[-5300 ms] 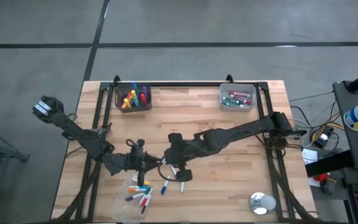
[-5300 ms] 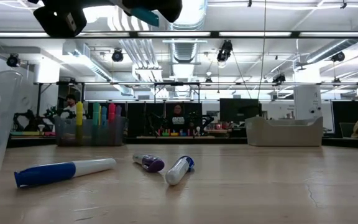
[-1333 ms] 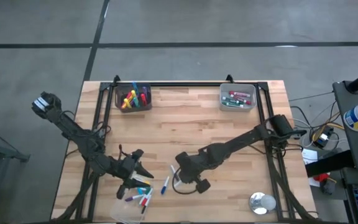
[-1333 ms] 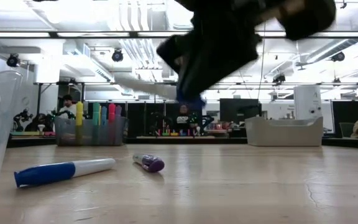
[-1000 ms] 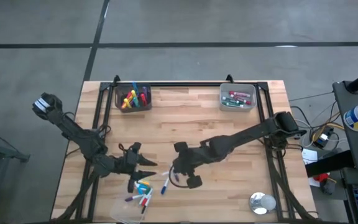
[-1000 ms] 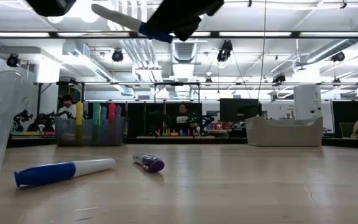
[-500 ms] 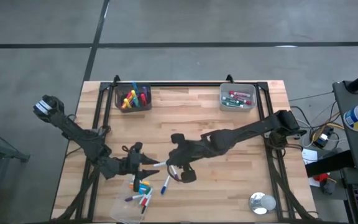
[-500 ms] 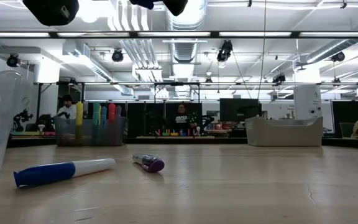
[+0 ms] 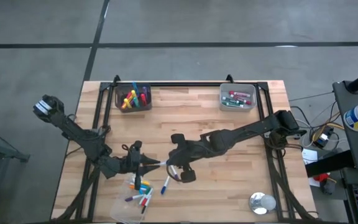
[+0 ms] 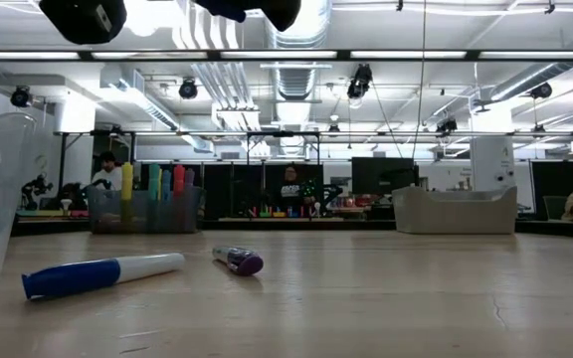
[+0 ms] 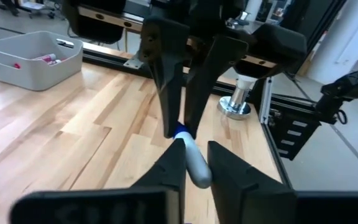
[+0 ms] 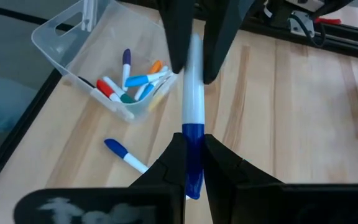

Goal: Pick & Place Markers
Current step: Put the blue and white highlighter pen into the transparent bin

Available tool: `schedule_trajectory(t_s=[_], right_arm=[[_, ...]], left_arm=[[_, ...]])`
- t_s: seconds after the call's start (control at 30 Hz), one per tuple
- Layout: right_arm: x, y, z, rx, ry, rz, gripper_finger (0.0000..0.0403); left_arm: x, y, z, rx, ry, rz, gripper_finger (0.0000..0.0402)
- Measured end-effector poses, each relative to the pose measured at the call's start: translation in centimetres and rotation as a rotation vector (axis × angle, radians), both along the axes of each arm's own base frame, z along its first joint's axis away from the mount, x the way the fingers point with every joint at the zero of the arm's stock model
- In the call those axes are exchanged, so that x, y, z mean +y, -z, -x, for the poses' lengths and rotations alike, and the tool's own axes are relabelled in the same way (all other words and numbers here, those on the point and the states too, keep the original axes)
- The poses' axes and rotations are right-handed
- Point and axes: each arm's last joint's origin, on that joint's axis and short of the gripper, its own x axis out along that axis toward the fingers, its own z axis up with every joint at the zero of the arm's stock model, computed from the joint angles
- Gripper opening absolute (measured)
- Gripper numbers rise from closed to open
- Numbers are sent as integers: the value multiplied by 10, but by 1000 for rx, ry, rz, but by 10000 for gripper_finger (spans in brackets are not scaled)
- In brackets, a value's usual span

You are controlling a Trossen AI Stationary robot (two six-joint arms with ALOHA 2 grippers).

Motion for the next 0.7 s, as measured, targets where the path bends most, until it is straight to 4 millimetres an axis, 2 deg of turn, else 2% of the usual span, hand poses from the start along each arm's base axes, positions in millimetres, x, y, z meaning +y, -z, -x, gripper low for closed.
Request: schedule_trajectory(t_s=[0.13,0.37,0.57,0.7], right_arm=[[0,0,0,2,3,-3,24],[1,-1,-1,-22,-16,9,18],[1,2,2,26,-46,5,28],[1,9,7,93,-59,16,51]], left_arm=[[0,1,0,5,-11,-8,27],[0,1,0,9,14,-1,40],[-1,-2,5,45,162,42,27],[1,0,17,187,343,160,32]])
